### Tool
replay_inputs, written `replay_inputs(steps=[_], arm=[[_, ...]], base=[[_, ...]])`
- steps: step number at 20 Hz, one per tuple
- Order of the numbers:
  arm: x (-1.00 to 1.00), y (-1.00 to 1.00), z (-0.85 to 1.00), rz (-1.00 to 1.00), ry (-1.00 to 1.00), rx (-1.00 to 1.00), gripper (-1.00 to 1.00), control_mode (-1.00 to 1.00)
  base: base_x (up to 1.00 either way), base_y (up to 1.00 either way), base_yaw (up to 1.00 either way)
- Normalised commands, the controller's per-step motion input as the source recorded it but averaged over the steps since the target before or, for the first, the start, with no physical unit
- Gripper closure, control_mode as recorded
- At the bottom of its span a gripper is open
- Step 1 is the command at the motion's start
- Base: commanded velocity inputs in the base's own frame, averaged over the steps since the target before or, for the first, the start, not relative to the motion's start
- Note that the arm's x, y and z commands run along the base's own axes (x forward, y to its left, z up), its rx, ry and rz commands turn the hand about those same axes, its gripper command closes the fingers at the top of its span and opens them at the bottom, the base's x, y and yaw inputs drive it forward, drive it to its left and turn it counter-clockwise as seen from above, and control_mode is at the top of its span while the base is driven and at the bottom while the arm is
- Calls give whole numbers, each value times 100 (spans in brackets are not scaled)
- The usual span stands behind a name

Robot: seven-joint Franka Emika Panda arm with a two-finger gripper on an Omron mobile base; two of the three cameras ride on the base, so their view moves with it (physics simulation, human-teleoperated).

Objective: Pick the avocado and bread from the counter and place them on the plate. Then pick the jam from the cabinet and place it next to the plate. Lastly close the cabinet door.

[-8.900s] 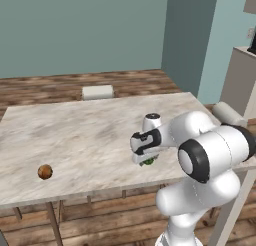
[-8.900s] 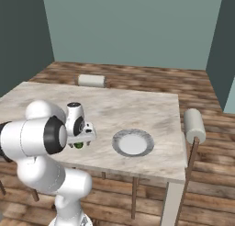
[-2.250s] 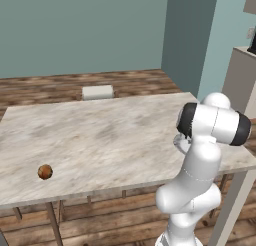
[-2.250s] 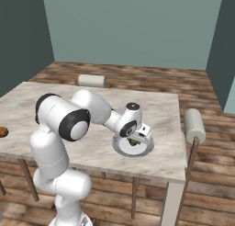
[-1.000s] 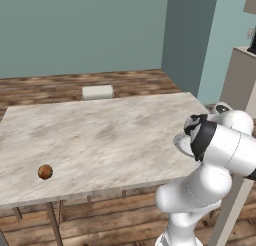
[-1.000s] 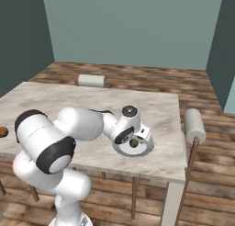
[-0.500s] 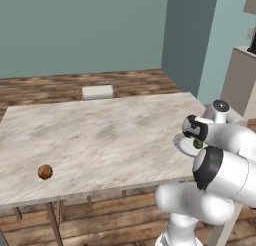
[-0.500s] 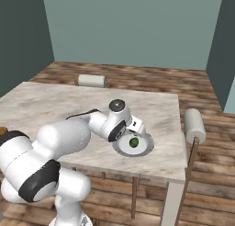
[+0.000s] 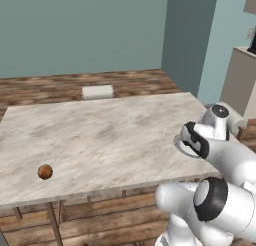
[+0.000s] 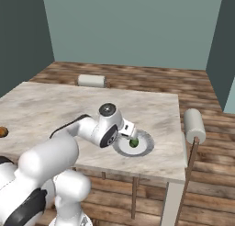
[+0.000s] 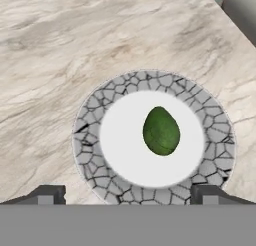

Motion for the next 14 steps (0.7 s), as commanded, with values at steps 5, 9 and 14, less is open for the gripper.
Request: replay_inputs(steps=[5,9,14], arm=[[-26,57,26,1,1,-26,-100,-100],[-22,62,21,0,10,-29,-100,-100],[-25,60,26,1,10,-9,-100,-100]], base=[[0,0,0],[0,0,0],[0,0,0]])
